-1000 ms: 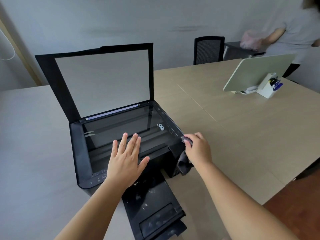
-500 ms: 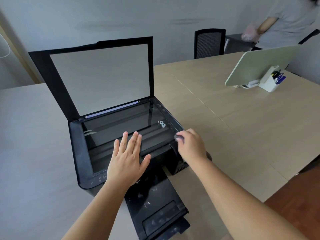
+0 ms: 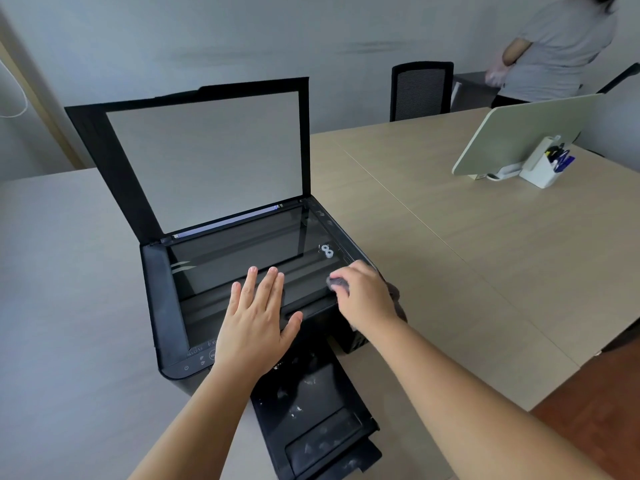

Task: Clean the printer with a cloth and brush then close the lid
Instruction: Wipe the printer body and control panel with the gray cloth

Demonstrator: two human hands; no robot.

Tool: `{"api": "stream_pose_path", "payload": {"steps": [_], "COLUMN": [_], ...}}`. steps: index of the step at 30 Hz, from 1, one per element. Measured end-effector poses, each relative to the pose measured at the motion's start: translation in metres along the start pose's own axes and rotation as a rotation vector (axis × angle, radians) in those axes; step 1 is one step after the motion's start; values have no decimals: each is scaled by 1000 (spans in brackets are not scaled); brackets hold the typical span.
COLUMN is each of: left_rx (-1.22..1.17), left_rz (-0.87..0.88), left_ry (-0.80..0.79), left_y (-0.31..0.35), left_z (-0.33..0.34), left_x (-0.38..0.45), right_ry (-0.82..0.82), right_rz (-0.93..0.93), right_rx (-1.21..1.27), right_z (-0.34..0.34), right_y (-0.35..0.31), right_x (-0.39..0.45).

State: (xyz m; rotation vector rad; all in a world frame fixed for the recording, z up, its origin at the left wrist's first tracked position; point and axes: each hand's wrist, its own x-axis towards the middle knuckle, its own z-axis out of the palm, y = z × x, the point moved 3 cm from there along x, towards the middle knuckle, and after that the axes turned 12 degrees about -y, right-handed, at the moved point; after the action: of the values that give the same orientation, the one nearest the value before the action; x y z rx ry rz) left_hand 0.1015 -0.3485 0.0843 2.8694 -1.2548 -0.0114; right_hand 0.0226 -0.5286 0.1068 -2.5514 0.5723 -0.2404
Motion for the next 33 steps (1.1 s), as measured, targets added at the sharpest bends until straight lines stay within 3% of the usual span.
{"api": "stream_pose_path", "payload": {"steps": [2, 6, 11, 15, 20, 27, 31, 33], "left_rx": [5, 17, 16, 20, 5, 10, 22, -6], "left_rz": [0, 1, 6, 11, 18, 17, -7, -39], "left_ry": [0, -5, -4, 5, 5, -3, -12, -13], "left_y": [0, -1, 0, 0, 1, 1, 2, 2], "left_z": [0, 0, 0, -1, -1, -1, -2, -3], "left_x": [0, 0, 0, 0, 1, 0, 1, 3], "right_ry": [-11, 99, -28, 68, -43, -3, -110, -114], "right_rz": [-14, 149, -174, -128, -322, -210, -306, -256], "right_rx": [-13, -47, -106, -182, -163, -77, -55, -78], "right_z": [-7, -29, -17, -38, -23, -36, -22, -33], "right_y": [10, 46, 24, 52, 32, 46, 27, 40], "right_x": [4, 14, -7, 7, -7, 6, 0, 5]}}
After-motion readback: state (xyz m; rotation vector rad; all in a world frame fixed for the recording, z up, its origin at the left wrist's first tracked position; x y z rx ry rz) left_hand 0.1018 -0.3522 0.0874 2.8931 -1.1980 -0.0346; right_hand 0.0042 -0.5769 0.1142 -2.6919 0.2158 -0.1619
